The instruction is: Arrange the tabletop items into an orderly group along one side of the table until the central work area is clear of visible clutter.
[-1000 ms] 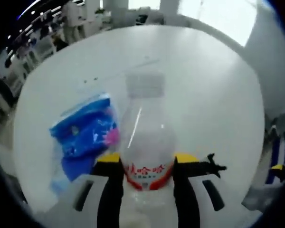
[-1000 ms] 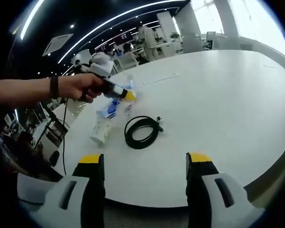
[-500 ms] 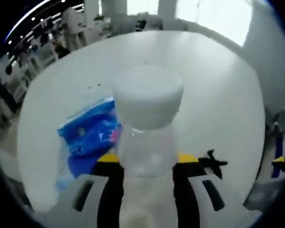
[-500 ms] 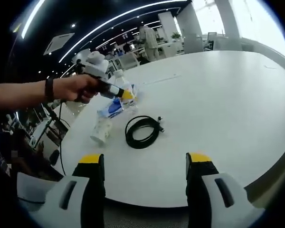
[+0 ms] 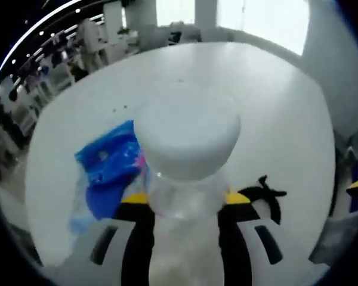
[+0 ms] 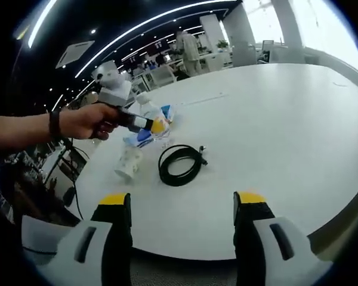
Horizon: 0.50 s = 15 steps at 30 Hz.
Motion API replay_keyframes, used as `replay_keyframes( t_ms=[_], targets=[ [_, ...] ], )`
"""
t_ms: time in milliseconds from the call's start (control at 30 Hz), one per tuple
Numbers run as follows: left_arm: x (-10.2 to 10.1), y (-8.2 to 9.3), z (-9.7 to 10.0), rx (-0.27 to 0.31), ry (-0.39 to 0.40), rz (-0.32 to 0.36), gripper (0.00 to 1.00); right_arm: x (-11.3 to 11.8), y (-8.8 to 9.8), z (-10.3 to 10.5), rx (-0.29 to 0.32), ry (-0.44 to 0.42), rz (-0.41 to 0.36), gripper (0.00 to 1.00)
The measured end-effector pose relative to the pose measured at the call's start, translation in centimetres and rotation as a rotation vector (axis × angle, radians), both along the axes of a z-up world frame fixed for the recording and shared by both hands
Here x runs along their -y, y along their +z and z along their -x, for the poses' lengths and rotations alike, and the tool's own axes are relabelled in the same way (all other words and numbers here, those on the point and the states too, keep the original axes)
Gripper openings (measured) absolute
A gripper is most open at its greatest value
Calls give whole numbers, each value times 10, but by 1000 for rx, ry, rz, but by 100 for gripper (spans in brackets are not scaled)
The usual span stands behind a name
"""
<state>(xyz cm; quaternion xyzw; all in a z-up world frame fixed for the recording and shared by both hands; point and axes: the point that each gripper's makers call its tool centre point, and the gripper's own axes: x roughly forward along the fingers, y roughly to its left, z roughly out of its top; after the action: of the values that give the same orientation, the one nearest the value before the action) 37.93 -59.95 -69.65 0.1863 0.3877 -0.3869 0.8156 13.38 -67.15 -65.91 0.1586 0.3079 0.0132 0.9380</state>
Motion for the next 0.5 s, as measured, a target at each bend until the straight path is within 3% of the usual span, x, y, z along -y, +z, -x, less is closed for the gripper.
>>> replay_keyframes(
  t_ms=[333,400,500],
  targets=[
    [1,2,-1,21,-26,-3,40,-1,1,0,3,2,-6,69],
    [2,8,-6,71,-14,26,47,0,1,0,4,-1,-7,69],
    [3,13,-8,101,-19,60,56,1,1,-1,7,-6,-7,69]
  ],
)
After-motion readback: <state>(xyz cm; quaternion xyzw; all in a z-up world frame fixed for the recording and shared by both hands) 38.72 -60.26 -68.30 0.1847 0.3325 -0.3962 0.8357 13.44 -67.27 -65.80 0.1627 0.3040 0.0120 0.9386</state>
